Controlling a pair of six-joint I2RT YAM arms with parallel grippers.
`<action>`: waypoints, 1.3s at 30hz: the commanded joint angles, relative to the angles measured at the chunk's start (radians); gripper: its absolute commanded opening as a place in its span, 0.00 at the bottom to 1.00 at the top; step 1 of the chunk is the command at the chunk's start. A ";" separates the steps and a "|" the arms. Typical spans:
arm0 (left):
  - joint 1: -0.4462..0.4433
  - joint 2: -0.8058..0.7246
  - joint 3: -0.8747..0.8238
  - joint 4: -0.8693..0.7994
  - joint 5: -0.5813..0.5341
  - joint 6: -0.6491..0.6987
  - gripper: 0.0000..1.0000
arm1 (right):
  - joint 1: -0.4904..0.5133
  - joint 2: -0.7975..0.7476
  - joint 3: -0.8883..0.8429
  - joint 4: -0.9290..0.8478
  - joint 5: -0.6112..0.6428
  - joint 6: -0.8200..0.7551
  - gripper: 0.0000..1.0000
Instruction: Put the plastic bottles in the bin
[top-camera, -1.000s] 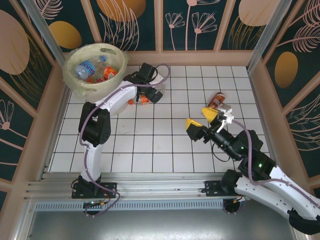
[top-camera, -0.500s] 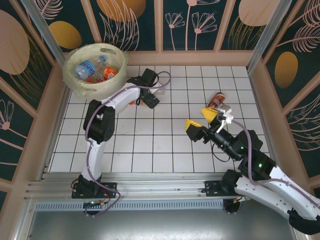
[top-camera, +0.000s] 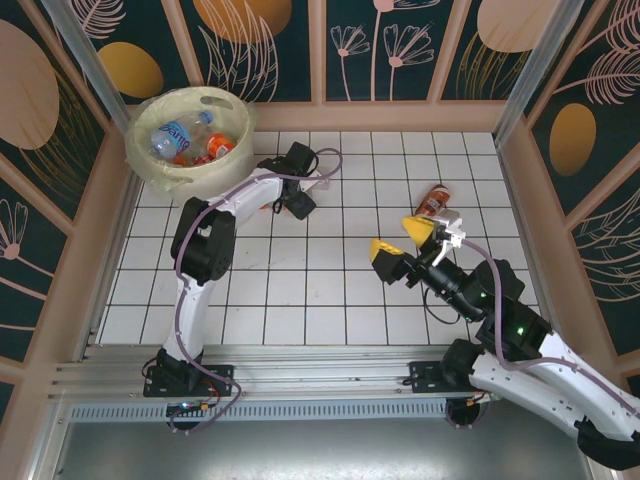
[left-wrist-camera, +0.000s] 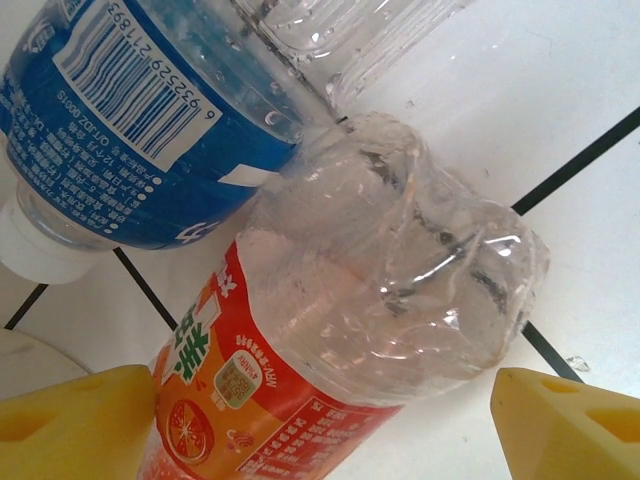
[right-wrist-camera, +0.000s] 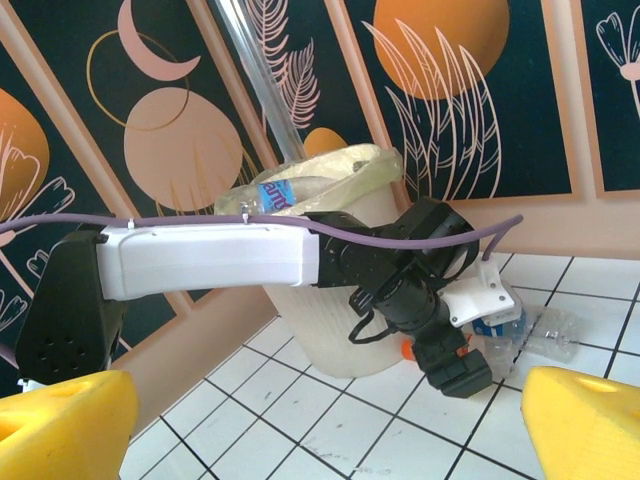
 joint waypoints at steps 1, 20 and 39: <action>0.004 0.049 0.016 -0.035 0.029 -0.029 0.85 | -0.005 -0.011 0.008 -0.005 -0.007 0.010 0.99; 0.008 0.021 0.007 -0.122 0.159 -0.158 0.71 | -0.007 -0.016 -0.015 0.005 -0.005 0.021 0.99; -0.033 -0.305 -0.251 0.082 0.536 -0.278 0.48 | -0.008 -0.036 -0.034 0.007 0.020 0.026 0.99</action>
